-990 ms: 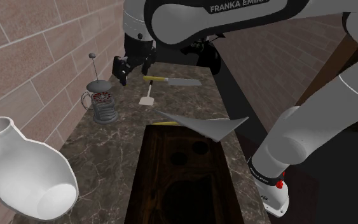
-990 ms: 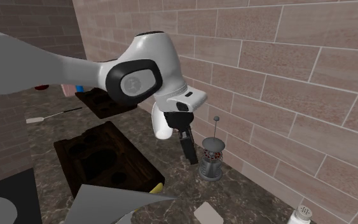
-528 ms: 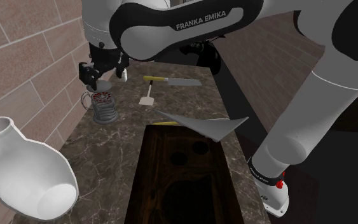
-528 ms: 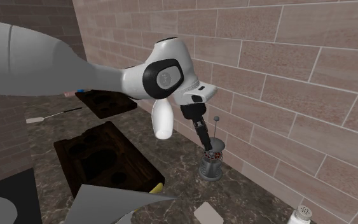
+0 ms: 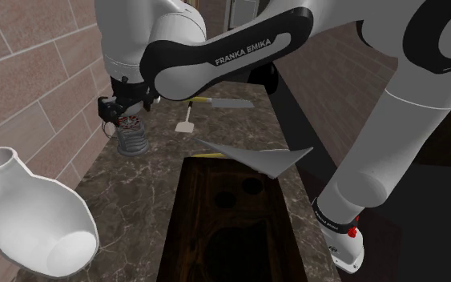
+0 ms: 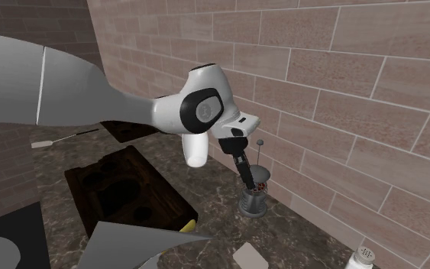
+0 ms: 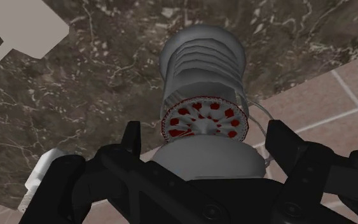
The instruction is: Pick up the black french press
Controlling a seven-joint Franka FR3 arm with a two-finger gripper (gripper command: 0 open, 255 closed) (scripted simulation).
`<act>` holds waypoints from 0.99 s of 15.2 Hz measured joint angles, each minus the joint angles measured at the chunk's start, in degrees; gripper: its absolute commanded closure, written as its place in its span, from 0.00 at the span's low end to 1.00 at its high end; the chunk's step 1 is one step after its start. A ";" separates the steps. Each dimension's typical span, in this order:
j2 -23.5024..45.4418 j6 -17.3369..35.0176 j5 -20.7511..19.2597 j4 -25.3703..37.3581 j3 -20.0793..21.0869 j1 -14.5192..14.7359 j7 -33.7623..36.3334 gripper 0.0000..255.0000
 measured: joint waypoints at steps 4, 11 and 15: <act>0.04 0.54 -0.22 -0.46 -0.03 0.00 0.26 1.00; 0.14 0.48 -0.29 -0.36 -0.04 0.01 0.29 1.00; -0.38 -1.63 0.73 1.47 0.10 0.01 -0.83 1.00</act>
